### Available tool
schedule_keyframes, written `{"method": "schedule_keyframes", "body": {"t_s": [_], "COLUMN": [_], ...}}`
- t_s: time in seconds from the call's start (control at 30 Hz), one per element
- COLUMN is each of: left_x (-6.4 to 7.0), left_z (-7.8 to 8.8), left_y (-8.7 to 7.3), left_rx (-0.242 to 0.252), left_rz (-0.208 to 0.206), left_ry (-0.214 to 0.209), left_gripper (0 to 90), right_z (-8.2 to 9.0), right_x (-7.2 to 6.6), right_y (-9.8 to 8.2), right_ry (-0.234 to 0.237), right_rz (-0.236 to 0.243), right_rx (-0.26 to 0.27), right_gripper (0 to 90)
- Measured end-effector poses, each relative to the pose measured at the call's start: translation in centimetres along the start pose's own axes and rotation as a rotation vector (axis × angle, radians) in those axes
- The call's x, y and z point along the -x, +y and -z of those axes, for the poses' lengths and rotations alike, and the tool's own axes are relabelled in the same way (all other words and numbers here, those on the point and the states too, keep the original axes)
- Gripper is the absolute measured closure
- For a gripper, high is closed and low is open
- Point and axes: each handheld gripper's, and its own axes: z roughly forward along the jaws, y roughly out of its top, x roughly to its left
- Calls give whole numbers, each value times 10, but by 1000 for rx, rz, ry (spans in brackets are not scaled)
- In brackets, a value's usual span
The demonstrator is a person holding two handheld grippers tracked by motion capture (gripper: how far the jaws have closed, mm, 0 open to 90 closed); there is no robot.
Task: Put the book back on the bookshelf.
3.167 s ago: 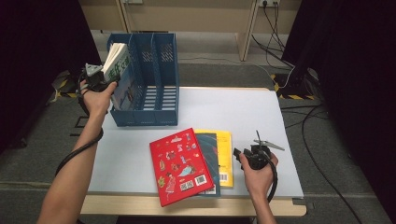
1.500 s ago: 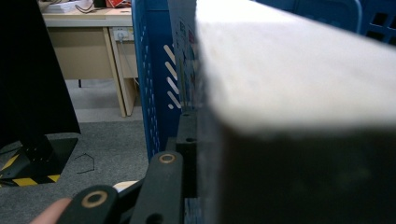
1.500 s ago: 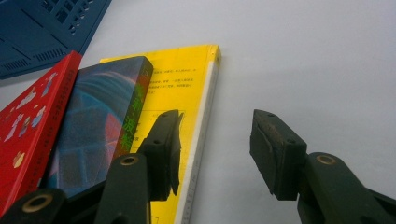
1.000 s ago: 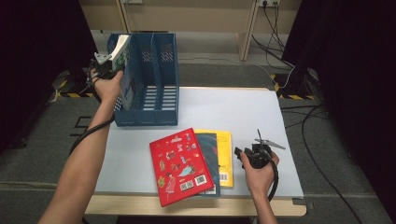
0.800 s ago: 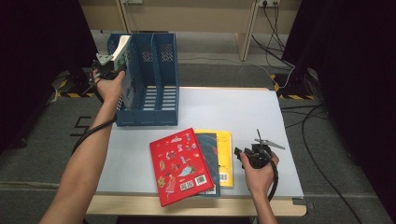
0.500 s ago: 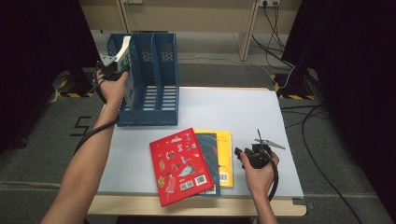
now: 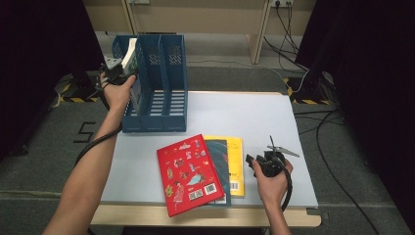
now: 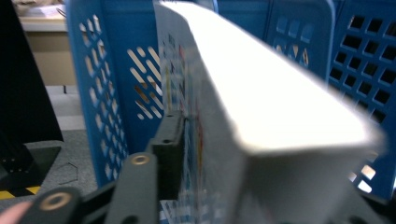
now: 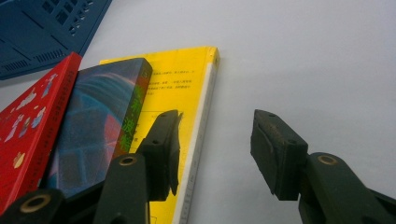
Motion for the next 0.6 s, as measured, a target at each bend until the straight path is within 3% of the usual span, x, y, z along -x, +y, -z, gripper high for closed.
{"method": "schedule_keyframes", "body": {"t_s": [0.2,0.3,0.6], "left_x": [1,0,1], "left_z": [7,10,22], "left_y": [3,1,-6], "left_rx": [7,6,-3], "left_rz": [-2,6,-19], "left_ry": [5,8,8], "left_gripper": [455,438,414], "right_z": [2,2,3], "right_x": [-1,-2,-4], "right_y": [0,1,1], "right_ry": [-2,1,1], "right_rz": [-1,-7,0], "right_rx": [3,5,7], "right_gripper": [520,518,518]}}
